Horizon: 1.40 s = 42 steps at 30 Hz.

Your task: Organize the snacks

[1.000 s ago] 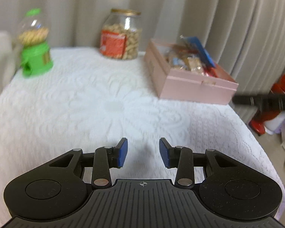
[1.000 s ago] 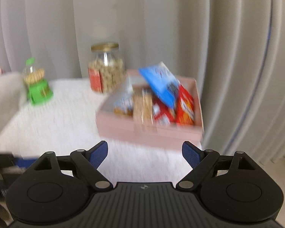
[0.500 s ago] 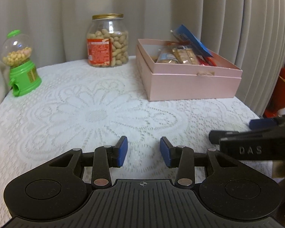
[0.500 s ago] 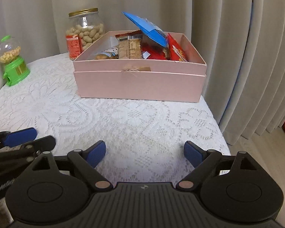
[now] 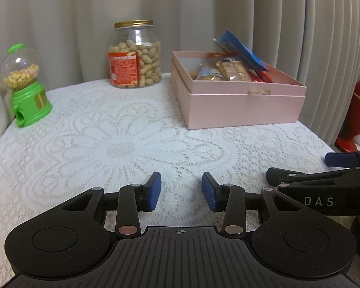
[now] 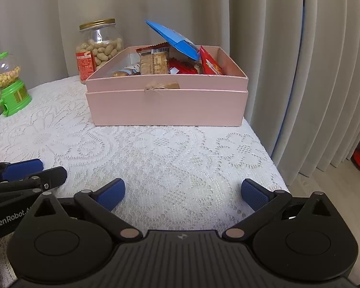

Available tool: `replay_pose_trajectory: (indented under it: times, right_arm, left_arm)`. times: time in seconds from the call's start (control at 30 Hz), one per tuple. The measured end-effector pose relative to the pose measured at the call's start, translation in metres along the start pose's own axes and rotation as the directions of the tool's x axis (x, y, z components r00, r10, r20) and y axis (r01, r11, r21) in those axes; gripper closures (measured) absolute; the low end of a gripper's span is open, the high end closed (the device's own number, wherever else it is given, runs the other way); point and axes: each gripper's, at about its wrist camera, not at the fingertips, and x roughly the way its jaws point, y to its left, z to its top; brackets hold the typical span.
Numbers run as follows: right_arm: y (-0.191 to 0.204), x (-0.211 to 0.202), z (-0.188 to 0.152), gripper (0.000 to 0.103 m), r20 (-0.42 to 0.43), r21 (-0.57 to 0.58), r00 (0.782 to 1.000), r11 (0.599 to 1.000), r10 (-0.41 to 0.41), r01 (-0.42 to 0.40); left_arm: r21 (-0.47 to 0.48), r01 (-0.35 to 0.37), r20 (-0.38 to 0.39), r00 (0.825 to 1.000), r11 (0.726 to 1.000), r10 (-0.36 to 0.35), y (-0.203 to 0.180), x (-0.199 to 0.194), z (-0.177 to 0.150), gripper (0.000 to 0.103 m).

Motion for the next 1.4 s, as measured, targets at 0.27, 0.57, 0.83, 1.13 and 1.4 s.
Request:
replay_pose_trajectory:
  times: [0.27, 0.57, 0.83, 1.13, 1.4]
  right_arm:
    - [0.0002, 0.0001, 0.0001, 0.0, 0.0, 0.0, 1.0, 1.0, 0.0, 0.0]
    - [0.0, 0.0002, -0.0001, 0.0, 0.0, 0.0, 1.0, 1.0, 0.0, 0.0]
    - [0.0, 0.0004, -0.0002, 0.0, 0.001, 0.0, 1.0, 1.0, 0.0, 0.0]
    - [0.0, 0.0006, -0.0004, 0.0, 0.001, 0.0, 1.0, 1.0, 0.0, 0.0]
    - [-0.0001, 0.0004, -0.0006, 0.0, 0.001, 0.0, 1.0, 1.0, 0.0, 0.0]
  left_arm:
    - [0.009, -0.005, 0.0, 1.0, 1.0, 0.005, -0.0002, -0.0001, -0.0003, 0.059]
    - [0.01, -0.004, 0.0, 1.0, 1.0, 0.004, -0.0001, 0.0001, -0.0005, 0.059]
    - [0.009, -0.003, 0.0, 1.0, 1.0, 0.003, -0.0002, 0.0003, -0.0005, 0.059]
    - [0.009, -0.003, 0.001, 1.0, 1.0, 0.003, -0.0001, 0.0004, -0.0006, 0.059]
    - [0.009, -0.004, 0.001, 1.0, 1.0, 0.004, -0.0002, 0.0005, -0.0008, 0.059]
